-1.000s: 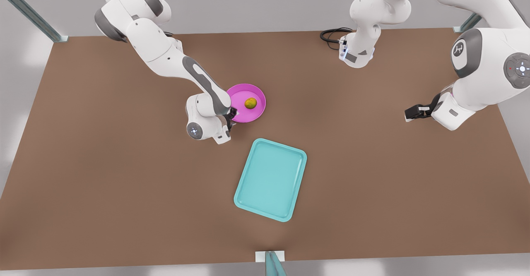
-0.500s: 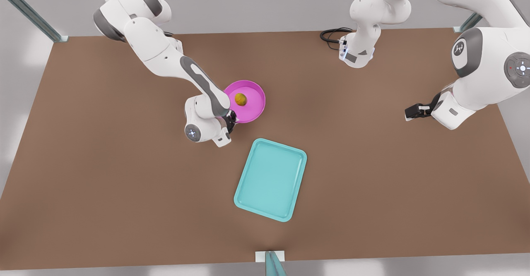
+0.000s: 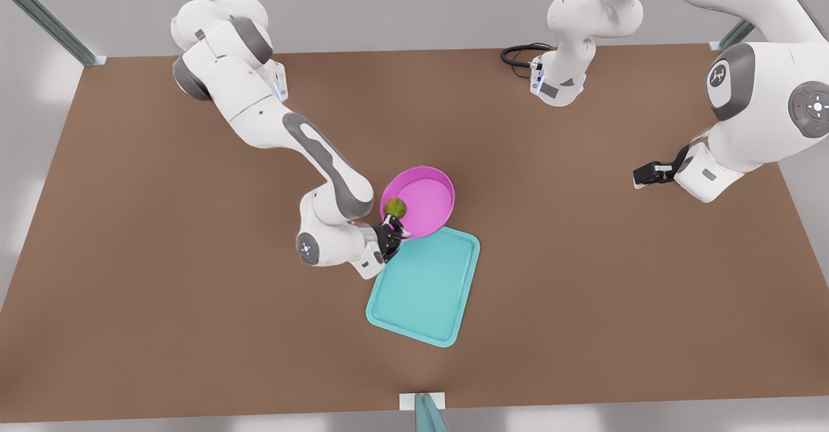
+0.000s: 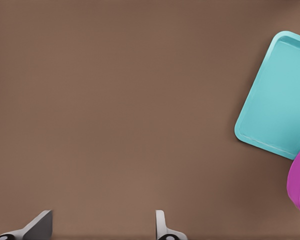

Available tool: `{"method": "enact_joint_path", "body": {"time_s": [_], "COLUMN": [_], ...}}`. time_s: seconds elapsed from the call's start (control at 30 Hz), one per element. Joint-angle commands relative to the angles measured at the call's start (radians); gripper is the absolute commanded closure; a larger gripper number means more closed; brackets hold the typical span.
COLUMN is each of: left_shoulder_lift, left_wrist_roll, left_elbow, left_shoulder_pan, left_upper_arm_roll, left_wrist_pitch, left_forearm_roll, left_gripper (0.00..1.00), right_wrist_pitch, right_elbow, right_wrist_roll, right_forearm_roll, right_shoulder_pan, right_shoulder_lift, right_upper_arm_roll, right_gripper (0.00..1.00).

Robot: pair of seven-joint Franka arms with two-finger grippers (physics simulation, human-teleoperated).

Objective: Place the orange on the plate with the left arm and the plate on the tray with the right arm

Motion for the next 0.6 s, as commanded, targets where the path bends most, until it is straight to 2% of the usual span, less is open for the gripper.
{"method": "enact_joint_path", "body": {"time_s": [0.0,0.13,0.27,0.43,0.47,0.5,0.57], "left_shoulder_lift": [-0.001,-0.001,0.000,0.002,0.002,0.002,0.002], "left_wrist_roll": [0.003,0.003,0.003,0.006,0.006,0.005,0.005], "left_elbow": [0.000,0.005,0.042,0.045,0.045,0.045,0.045], "left_shoulder_pan": [0.000,-0.001,-0.001,0.000,0.000,0.000,0.002], "left_upper_arm_roll": [0.000,0.000,-0.001,0.000,0.000,0.000,0.000], "left_wrist_pitch": [-0.001,-0.001,0.002,0.002,0.002,0.002,0.002], "left_forearm_roll": [0.001,0.000,-0.006,-0.002,0.000,0.001,0.003], "left_gripper": [0.00,0.00,0.00,0.00,0.00,0.00,0.00], "right_wrist_pitch": [0.041,0.089,0.092,0.138,0.138,0.138,0.138], "right_elbow": [0.066,0.261,0.339,0.409,0.411,0.406,0.405], "right_wrist_roll": [0.135,0.214,0.418,0.442,0.442,0.438,0.433], "right_forearm_roll": [-0.006,-0.017,-0.017,-0.017,-0.017,-0.015,-0.017], "right_shoulder_pan": [0.012,0.035,0.035,0.061,0.063,0.063,0.061], "right_shoulder_lift": [0.045,0.143,0.178,0.238,0.240,0.238,0.237], "right_upper_arm_roll": [-0.001,-0.054,-0.090,-0.097,-0.097,-0.097,-0.097], "right_gripper": [0.79,0.79,0.79,0.79,0.75,0.00,0.00]}}
